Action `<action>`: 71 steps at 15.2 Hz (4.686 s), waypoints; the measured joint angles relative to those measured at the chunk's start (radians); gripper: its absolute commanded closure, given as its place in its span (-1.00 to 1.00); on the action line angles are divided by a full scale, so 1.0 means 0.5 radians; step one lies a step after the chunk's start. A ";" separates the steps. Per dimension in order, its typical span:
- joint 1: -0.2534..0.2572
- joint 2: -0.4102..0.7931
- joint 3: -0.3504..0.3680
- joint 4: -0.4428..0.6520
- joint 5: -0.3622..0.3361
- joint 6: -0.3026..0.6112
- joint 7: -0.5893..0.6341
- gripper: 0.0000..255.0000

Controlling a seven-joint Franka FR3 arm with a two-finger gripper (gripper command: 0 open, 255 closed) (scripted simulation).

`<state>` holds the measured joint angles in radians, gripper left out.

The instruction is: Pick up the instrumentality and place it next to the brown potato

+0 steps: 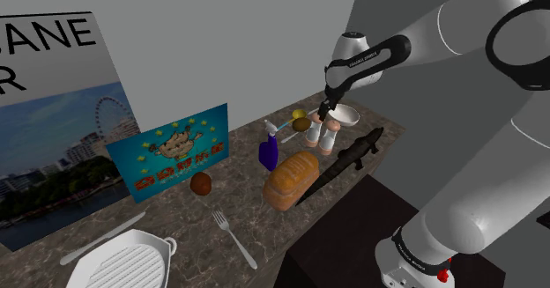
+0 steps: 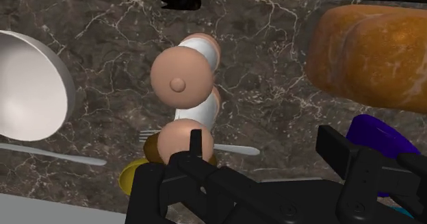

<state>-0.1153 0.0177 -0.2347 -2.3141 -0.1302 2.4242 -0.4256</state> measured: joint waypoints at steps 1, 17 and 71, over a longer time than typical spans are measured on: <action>-0.009 0.081 -0.008 0.068 0.013 0.019 -0.027 -1.00; -0.129 0.719 -0.011 0.414 0.116 0.350 -0.196 -1.00; -0.077 0.157 -0.047 0.765 0.024 -0.550 -0.221 1.00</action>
<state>-0.1540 0.0962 -0.2581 -1.9314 -0.1181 2.1493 -0.5362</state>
